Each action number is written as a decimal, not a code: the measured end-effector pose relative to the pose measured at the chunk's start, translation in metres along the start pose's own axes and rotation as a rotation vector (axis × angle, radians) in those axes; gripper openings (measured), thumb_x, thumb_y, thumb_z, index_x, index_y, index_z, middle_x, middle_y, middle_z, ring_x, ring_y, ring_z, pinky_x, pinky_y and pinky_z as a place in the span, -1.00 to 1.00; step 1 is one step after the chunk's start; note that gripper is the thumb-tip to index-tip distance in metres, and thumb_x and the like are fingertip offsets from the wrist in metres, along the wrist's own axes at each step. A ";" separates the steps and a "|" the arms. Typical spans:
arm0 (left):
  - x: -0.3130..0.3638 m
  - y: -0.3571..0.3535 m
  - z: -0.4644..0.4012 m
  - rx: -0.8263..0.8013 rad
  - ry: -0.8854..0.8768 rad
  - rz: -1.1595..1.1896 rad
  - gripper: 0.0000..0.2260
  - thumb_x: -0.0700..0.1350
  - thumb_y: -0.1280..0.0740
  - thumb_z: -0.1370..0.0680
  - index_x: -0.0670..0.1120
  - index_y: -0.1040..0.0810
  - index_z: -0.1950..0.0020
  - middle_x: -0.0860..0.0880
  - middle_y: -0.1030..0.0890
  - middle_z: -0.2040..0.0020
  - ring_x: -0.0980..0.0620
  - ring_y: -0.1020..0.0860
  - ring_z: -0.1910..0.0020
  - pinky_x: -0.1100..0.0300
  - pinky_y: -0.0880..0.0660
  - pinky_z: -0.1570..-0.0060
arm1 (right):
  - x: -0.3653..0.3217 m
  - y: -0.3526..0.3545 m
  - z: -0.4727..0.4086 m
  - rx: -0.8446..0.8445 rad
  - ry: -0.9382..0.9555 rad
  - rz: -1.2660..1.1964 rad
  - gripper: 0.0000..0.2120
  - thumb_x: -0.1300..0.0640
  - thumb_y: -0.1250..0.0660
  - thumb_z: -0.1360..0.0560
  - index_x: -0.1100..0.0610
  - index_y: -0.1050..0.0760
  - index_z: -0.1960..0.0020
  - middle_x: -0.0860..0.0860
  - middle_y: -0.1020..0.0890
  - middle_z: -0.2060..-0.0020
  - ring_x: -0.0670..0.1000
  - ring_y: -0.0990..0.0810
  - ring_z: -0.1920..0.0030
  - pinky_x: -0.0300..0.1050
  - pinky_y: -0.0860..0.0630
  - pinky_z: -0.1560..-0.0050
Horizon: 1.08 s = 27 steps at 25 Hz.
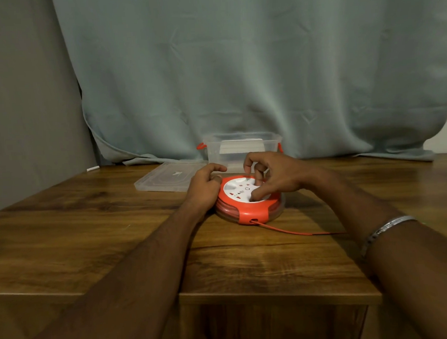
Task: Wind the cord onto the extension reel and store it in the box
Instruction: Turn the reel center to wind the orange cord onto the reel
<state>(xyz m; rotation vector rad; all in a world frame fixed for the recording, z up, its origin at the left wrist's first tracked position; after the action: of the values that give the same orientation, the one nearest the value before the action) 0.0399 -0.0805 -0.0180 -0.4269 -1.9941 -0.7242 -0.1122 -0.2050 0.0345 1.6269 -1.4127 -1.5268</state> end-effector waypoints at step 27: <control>0.001 0.000 0.001 -0.040 -0.011 -0.010 -0.73 -0.21 -0.15 -0.68 -0.03 -0.55 -0.28 0.01 -0.61 0.02 0.01 -0.65 0.16 0.09 -0.64 0.21 | -0.003 0.010 0.004 -0.158 -0.003 -0.086 -0.38 0.54 -0.39 -0.39 0.11 -0.43 -0.36 0.06 -0.68 -0.25 -0.45 -0.54 0.38 -0.40 -0.45 0.37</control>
<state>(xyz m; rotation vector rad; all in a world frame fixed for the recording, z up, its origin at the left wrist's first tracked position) 0.0387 -0.0801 -0.0173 -0.4461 -1.9963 -0.7709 -0.1189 -0.2046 0.0431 1.6086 -1.2042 -1.6451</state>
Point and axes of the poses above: each hand's wrist, its own z-axis away from the middle knuckle, its own y-axis out of the back of the hand, x = y × z, the point moved 2 cm from there along -z, towards the middle knuckle
